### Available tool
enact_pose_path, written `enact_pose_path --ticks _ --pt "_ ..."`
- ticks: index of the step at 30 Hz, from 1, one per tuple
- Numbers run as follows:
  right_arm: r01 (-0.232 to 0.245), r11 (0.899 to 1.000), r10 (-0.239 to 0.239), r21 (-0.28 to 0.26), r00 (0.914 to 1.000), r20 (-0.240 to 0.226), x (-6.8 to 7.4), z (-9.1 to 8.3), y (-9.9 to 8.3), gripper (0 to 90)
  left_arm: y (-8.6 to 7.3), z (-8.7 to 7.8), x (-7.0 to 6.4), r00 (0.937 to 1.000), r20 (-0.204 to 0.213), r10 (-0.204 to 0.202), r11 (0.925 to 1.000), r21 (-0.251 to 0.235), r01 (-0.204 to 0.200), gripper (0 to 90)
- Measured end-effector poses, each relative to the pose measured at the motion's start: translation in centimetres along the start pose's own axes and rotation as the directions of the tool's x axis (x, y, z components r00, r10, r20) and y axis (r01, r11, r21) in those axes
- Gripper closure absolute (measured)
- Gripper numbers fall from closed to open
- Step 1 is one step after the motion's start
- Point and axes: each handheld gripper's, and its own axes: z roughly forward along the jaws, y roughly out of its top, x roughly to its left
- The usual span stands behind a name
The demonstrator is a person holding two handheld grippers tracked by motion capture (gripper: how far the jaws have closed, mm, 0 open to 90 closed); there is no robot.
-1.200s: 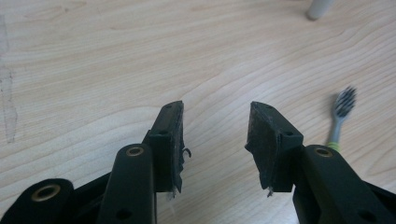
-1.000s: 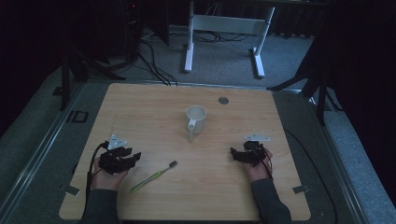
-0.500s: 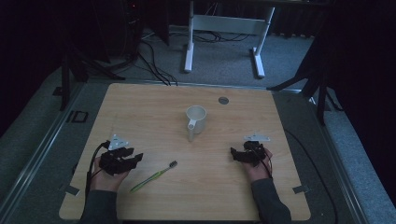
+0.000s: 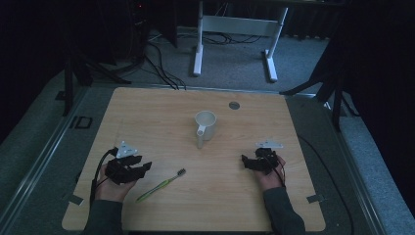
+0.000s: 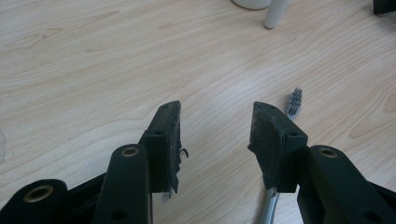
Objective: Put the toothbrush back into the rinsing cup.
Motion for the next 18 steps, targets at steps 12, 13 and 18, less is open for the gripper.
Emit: enact_pose_path --ticks 12,13,18 --pt "0.000 1.000 0.000 0.000 1.0000 0.000 0.0 0.0 0.0 19.8 1.6 -0.2 -0.8 0.9969 0.048 0.063 0.9961 0.059 -0.065 54.2" --pt "0.000 1.000 0.000 0.000 1.0000 0.000 0.0 0.0 0.0 19.8 1.6 -0.2 -0.8 0.9969 0.048 0.063 0.9961 0.059 -0.065 54.2" --pt "0.000 1.000 0.000 0.000 1.0000 0.000 0.0 0.0 0.0 19.8 1.9 -0.2 -1.2 0.9941 0.045 0.099 0.9919 0.076 -0.102 54.7"
